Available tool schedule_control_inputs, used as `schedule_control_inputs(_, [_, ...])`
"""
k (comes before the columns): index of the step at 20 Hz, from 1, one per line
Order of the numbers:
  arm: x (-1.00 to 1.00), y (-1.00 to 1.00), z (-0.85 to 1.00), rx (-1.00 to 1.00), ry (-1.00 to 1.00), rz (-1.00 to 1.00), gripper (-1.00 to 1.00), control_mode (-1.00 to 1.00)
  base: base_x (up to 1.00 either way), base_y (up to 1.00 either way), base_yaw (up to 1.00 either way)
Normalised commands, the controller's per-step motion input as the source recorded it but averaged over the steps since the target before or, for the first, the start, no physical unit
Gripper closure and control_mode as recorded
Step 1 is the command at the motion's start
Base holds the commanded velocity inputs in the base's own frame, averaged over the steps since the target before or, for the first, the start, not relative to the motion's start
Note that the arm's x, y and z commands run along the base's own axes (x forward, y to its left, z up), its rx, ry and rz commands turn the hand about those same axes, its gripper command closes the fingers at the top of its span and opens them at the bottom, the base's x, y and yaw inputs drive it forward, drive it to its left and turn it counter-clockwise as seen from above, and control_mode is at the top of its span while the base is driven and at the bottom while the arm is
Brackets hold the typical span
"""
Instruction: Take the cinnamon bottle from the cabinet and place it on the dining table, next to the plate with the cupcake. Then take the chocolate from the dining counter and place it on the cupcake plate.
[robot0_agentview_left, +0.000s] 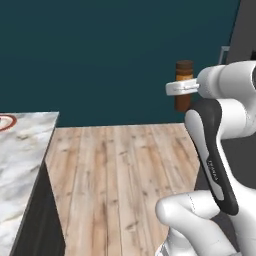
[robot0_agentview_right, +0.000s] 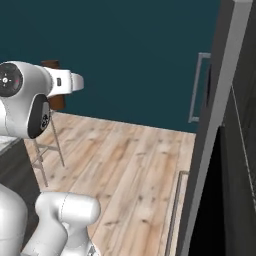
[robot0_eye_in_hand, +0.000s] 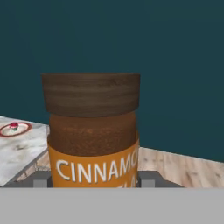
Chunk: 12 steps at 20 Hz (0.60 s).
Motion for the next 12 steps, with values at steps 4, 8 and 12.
schedule_control_inputs(4, [0.0,0.0,0.0,0.0,0.0,0.0,1.0,1.0,1.0,0.0,-0.1])
schedule_control_inputs(8, [0.0,0.0,0.0,0.0,0.0,0.0,1.0,1.0,1.0,-0.06,-0.06])
schedule_control_inputs(12, [0.0,0.0,0.0,0.0,0.0,0.0,1.0,1.0,1.0,-0.13,0.0])
